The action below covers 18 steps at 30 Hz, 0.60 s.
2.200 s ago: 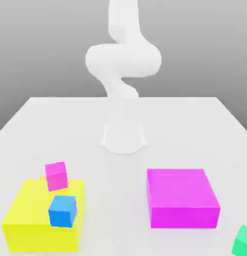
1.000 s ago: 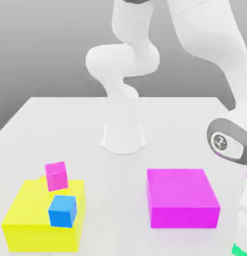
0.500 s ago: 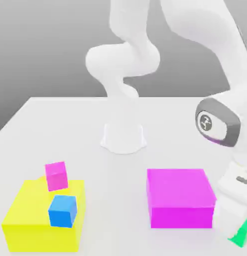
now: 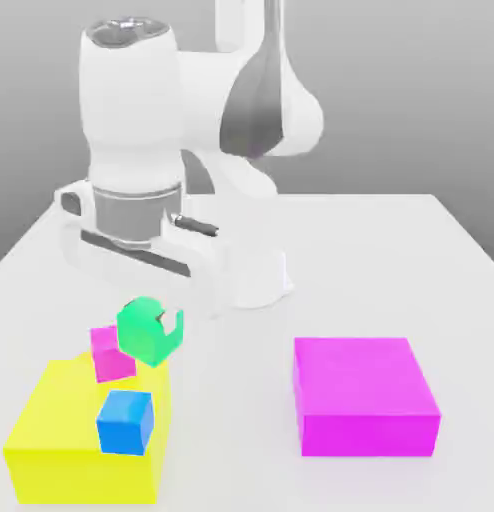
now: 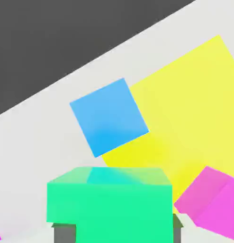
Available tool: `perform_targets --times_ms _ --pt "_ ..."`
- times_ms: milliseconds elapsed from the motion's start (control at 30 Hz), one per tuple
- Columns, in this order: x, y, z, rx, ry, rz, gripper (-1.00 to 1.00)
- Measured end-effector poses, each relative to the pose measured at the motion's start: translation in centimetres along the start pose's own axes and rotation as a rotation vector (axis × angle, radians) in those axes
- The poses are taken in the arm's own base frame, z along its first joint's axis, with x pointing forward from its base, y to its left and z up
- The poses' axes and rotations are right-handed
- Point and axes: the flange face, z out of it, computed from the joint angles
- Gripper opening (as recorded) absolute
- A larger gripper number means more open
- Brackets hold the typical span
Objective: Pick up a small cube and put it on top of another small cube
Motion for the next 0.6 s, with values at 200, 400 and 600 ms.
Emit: perform_targets --times_ms 200,400,600 --pt "2.4 2.8 4.9 0.005 -0.014 0.161 -1.0" --pt "2.4 2.8 5.6 0.005 -0.013 0.162 1.0" --pt "2.5 2.8 1.1 0.004 -0.012 0.163 1.0"
